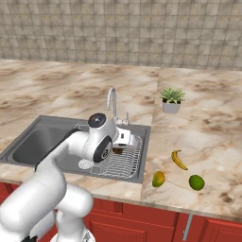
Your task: There is a mixed pile of frozen fruits and vegetables on the counter. Locate all the frozen vegetables and place the items in a bowl on the counter. Take all the frozen fruits and defrost them in a running sink.
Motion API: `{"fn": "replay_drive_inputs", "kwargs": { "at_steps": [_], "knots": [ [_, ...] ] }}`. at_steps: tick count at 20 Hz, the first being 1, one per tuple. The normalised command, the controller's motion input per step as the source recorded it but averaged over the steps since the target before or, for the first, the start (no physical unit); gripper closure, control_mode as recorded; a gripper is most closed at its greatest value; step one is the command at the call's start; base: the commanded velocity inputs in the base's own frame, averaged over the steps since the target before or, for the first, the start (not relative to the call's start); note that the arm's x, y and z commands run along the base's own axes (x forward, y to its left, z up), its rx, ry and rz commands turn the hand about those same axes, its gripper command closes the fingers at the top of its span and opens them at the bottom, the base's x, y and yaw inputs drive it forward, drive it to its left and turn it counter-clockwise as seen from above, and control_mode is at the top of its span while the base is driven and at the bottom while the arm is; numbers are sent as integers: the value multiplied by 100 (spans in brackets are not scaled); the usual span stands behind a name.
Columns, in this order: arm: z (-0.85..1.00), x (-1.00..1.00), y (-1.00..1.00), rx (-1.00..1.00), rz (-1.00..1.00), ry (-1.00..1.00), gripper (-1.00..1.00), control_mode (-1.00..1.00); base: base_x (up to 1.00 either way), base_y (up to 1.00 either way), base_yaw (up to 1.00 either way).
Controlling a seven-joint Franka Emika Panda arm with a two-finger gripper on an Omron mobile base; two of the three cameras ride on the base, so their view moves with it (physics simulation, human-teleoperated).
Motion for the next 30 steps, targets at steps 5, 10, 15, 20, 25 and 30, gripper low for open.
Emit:
{"fn": "replay_drive_inputs", "kwargs": {
  "at_steps": [5, 10, 15, 20, 25, 30],
  "knots": [
    [0, -14, 67, 0, 4, 0, 100, -100, 0, 0, 0],
    [0, -7, 64, 0, 4, 0, 100, -100, 0, 0, 0],
    [0, -4, 63, 0, 3, 0, 100, -100, 0, 0, 0],
    [2, -3, 53, 6, 5, 0, 100, -100, 0, 0, 0],
    [0, -1, 63, 6, 5, 0, 100, -100, 0, 0, 0],
    [0, 0, 63, 1, 4, 0, 100, -100, 0, 0, 0]
  ]
}}
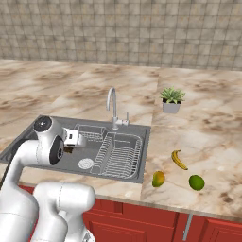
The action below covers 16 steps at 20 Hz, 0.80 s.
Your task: There is a mixed pile of frozen fruits and vegetables on the counter. Locate all the frozen vegetables and place the items in a bowl on the counter. Take all the frozen fruits and defrost them in a running sink.
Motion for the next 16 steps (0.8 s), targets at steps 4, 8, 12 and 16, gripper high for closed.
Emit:
{"fn": "replay_drive_inputs", "kwargs": {
  "at_steps": [4, 8, 12, 16],
  "knots": [
    [0, 0, 62, 0, 2, 0, 100, -100, 0, 0, 0],
    [2, 0, 46, 0, 0, 0, 100, -100, 0, 0, 0],
    [14, 0, 38, 2, 0, 0, 100, -100, 0, 0, 0],
    [19, 0, 36, 6, 0, 0, 100, -100, 0, 0, 0]
  ]
}}
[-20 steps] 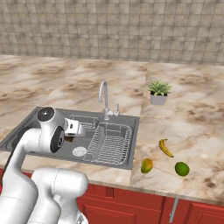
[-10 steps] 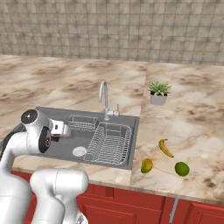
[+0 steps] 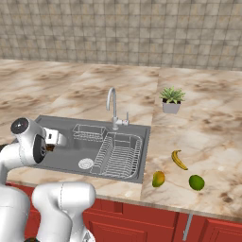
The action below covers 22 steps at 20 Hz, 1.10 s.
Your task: There is a mixed pile of frozen fruits and vegetables on the counter. Locate all the frozen vegetables and place the items in a bowl on the counter. Take all the frozen fruits and defrost them in a running sink.
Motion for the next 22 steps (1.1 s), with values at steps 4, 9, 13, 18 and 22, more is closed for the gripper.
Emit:
{"fn": "replay_drive_inputs", "kwargs": {
  "at_steps": [4, 9, 13, 18, 22],
  "knots": [
    [19, 0, 34, 7, 1, 0, 100, -100, 0, 0, 0],
    [10, 0, 44, 7, 4, 0, 100, -100, 0, 0, 0],
    [5, 0, 51, 3, 5, 0, 100, -100, 0, 0, 0],
    [3, 0, 52, 0, 5, 0, 100, -100, 0, 0, 0],
    [6, 0, 51, 1, 4, 0, 100, -100, 0, 0, 0]
  ]
}}
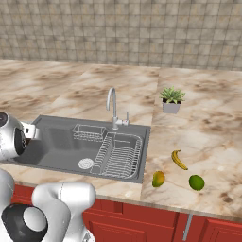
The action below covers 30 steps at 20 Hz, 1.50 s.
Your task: There is a mixed pile of frozen fruits and vegetables on the counter. Locate all the frozen vegetables and place the items in a bowl on the counter. Take all the frozen fruits and defrost them in a running sink.
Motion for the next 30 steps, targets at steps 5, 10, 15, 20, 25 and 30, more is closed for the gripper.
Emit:
{"fn": "replay_drive_inputs", "kwargs": {
  "at_steps": [5, 10, 15, 20, 25, 30],
  "knots": [
    [5, 0, 50, 3, 4, 0, 100, -100, 0, 0, 0],
    [6, 0, 49, 5, 5, 0, 100, -100, 0, 0, 0],
    [7, 0, 47, 8, 5, 0, 100, -100, 0, 0, 0],
    [4, 0, 47, 3, 5, 0, 100, -100, 0, 0, 0],
    [8, 0, 48, 0, 5, 0, 100, -100, 0, 0, 0],
    [18, 0, 46, 0, 5, 0, 100, -100, 0, 0, 0]
  ]
}}
